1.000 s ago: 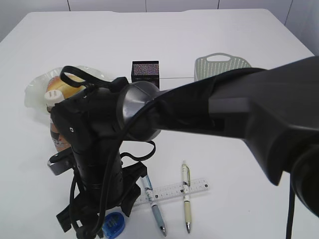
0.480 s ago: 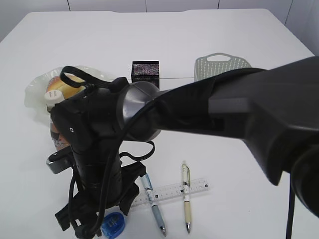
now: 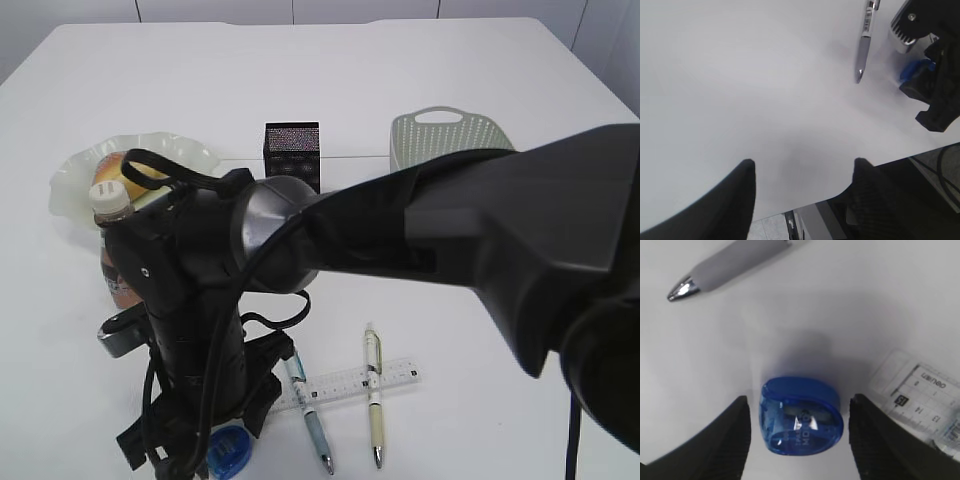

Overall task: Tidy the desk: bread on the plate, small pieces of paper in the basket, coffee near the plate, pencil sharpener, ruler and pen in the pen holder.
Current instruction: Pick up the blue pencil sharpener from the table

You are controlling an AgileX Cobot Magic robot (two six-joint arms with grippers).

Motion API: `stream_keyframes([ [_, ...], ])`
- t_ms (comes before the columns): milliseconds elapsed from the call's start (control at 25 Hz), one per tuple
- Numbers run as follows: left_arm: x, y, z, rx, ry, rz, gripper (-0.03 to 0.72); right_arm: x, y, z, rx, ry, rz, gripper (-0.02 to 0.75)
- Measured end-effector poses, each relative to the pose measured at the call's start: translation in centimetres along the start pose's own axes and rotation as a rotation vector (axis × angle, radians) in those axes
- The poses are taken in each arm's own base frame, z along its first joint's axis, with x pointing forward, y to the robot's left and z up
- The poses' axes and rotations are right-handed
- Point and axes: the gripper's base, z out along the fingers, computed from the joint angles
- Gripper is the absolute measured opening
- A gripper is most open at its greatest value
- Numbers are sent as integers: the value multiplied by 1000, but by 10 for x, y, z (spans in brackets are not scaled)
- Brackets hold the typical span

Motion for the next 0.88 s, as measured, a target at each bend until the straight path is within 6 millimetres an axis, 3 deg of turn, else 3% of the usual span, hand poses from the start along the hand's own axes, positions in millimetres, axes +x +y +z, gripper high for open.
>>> stream_keyframes([
  [360, 0, 0, 0, 2, -4, -1, 450, -1, -1, 0, 6, -7, -3, 454],
  [880, -1, 0, 0, 5, -14, -3, 450, -1, -1, 0, 6, -9, -3, 361],
])
